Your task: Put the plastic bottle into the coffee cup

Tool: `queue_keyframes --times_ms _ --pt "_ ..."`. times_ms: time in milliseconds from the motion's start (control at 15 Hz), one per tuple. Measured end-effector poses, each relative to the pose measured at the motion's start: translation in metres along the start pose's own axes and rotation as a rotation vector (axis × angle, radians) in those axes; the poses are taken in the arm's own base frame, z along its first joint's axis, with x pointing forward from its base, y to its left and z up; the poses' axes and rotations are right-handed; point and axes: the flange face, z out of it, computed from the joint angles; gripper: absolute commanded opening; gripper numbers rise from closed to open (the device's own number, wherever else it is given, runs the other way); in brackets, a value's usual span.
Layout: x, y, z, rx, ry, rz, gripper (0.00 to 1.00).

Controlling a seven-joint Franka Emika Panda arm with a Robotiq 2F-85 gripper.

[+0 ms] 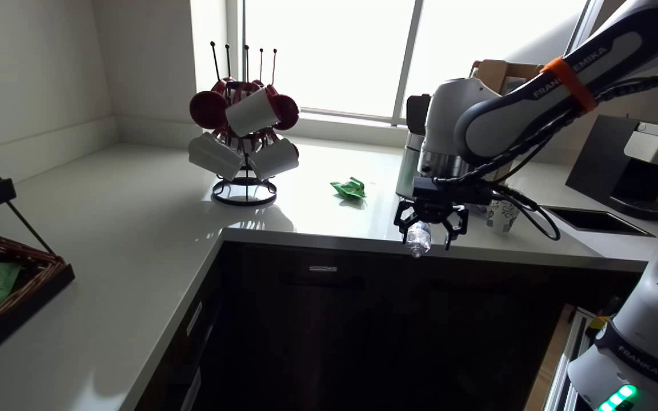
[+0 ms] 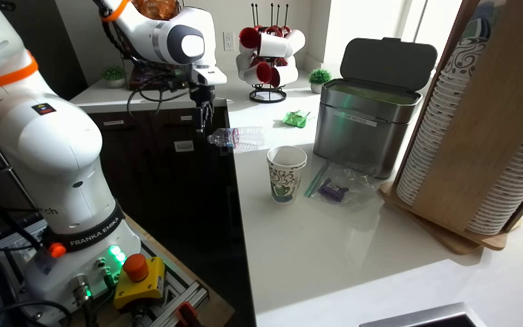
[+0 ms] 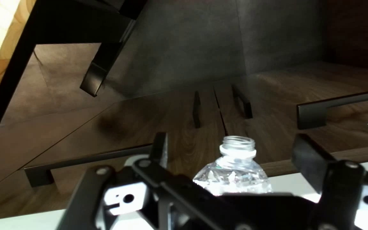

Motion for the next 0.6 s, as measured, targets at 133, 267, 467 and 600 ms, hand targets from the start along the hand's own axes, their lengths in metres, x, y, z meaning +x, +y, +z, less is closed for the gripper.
queue_keyframes --times_ms 133,267,467,600 --pt "0.000 0.000 0.007 -0.015 -0.005 0.006 1.00" --pt "0.000 0.000 0.011 -0.027 -0.001 0.015 1.00" --pt "0.001 -0.002 0.015 -0.018 0.026 0.028 1.00" --pt "0.002 -0.002 0.018 -0.009 0.047 0.037 1.00"
